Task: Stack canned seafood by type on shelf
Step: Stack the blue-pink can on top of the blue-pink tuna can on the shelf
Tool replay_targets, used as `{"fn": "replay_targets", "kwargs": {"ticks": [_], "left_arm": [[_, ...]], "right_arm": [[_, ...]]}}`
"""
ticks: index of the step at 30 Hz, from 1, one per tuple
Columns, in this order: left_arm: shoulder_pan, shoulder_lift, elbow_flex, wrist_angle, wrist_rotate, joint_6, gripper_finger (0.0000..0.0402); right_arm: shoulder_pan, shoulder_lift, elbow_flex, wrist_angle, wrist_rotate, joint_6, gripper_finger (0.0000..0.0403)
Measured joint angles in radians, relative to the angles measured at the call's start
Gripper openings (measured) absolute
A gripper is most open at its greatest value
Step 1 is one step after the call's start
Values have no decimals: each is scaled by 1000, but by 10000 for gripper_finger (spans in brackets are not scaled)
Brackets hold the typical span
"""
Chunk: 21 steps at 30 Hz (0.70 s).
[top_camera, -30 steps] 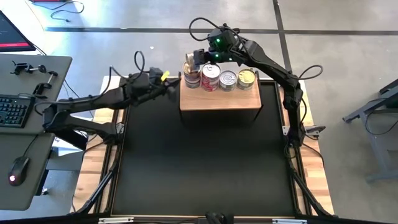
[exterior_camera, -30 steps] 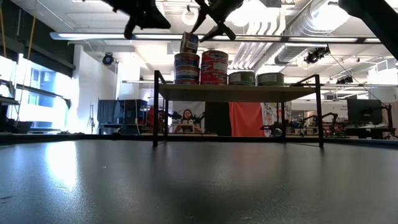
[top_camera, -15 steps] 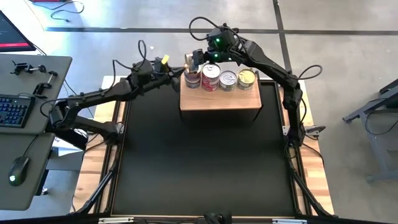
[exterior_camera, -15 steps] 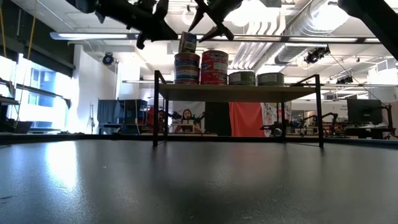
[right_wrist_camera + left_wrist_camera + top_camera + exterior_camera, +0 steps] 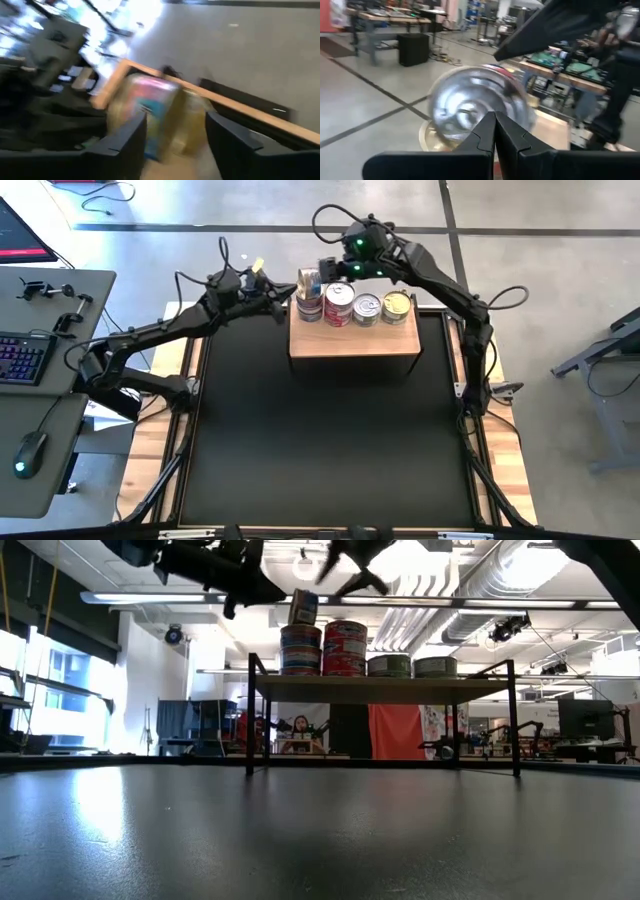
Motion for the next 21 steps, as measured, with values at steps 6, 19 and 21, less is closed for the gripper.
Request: {"fn": "replay_targets", "kwargs": {"ticks": [6, 19, 21], "left_arm": [[-19, 0, 0, -22, -27, 37, 0], [-15, 53, -2, 32, -69, 53, 0], [-16, 60, -2, 48, -69, 46, 0]], "right_arm": [[-4, -56, 1, -176, 109, -55, 90], [-20, -41, -239, 101, 9, -11, 2], [-14, -41, -242, 133, 4, -10, 1]]}}
